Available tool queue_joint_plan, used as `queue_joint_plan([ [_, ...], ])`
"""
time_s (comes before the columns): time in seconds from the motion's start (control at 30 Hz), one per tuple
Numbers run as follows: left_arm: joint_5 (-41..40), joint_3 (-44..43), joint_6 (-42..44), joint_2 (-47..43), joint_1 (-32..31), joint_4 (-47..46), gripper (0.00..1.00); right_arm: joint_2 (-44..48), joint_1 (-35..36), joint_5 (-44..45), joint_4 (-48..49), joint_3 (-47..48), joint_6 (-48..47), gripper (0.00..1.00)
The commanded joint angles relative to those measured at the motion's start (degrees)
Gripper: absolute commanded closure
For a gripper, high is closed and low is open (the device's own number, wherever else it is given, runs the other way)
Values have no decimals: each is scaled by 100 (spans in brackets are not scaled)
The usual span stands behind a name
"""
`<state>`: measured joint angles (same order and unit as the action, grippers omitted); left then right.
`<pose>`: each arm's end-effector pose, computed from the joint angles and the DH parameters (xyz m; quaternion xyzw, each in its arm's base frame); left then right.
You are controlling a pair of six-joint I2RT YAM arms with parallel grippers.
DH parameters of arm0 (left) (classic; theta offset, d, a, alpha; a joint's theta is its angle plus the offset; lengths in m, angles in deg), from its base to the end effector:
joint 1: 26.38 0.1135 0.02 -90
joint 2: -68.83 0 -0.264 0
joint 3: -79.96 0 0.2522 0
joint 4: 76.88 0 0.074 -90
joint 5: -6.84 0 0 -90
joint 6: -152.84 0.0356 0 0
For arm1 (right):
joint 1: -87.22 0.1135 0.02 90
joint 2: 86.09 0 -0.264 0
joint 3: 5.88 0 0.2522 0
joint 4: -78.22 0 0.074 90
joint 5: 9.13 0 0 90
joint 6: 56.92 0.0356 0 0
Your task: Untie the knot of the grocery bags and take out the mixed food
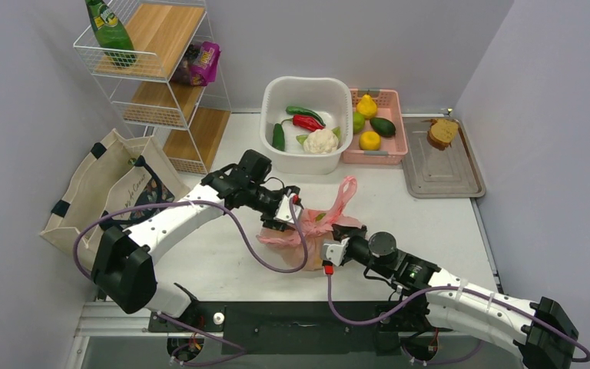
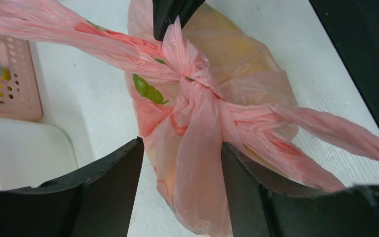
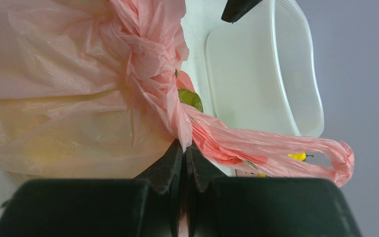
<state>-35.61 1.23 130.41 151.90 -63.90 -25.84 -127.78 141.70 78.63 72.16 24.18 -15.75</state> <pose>0.2182 -0.2007 0.2758 0.7665 0.4361 -0.3011 0.3628 0.1001 0.1426 0.2049 -0.6403 0.4918 0.0448 0.5884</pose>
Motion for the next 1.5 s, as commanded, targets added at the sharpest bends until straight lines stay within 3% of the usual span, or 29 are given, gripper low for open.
queue_joint_plan([
  [0.0,-25,2,-268,50,-209,-484,43,82,36,144,911,-97,-101,100],
  [0.17,-187,216,-441,302,-471,-837,40,15,26,205,1203,-116,-98,100],
  [0.23,-254,194,-706,416,-515,-993,44,1,8,206,1315,-130,-87,100],
  [0.3,-371,137,-1011,522,-510,-1049,62,-16,-6,206,1382,-166,-142,100],
  [0.33,-416,77,-1054,547,-484,-1000,78,-4,-14,206,1343,-146,-143,100],
  [0.4,-433,48,-1094,487,-393,-784,96,56,-62,206,1191,-119,-140,100],
  [0.47,-486,155,-1345,281,-247,-846,100,209,-202,206,1024,-143,-167,100],
  [0.7,-543,598,-1957,-501,867,-992,100,822,-1081,-217,91,-233,-357,100],
  [1.03,-616,1177,-1205,-1113,2381,-388,100,1105,-2870,-992,-958,-137,-495,100],
  [1.17,-612,1318,-1077,-1154,2586,-383,100,929,-3245,-1303,-1097,-97,-633,100],
  [1.33,-595,1240,-1295,-1074,2364,-429,100,385,-3234,-1533,-1470,388,-483,100],
  [1.4,-650,1133,-1438,-1096,2220,-435,96,181,-3212,-1511,-1649,743,-186,87],
  [1.43,-677,1069,-1514,-1147,2177,-446,90,80,-3210,-1487,-1818,1025,-72,70],
  [1.47,-708,1032,-1698,-1189,2093,-515,73,37,-3208,-1450,-1910,1174,191,63],
])
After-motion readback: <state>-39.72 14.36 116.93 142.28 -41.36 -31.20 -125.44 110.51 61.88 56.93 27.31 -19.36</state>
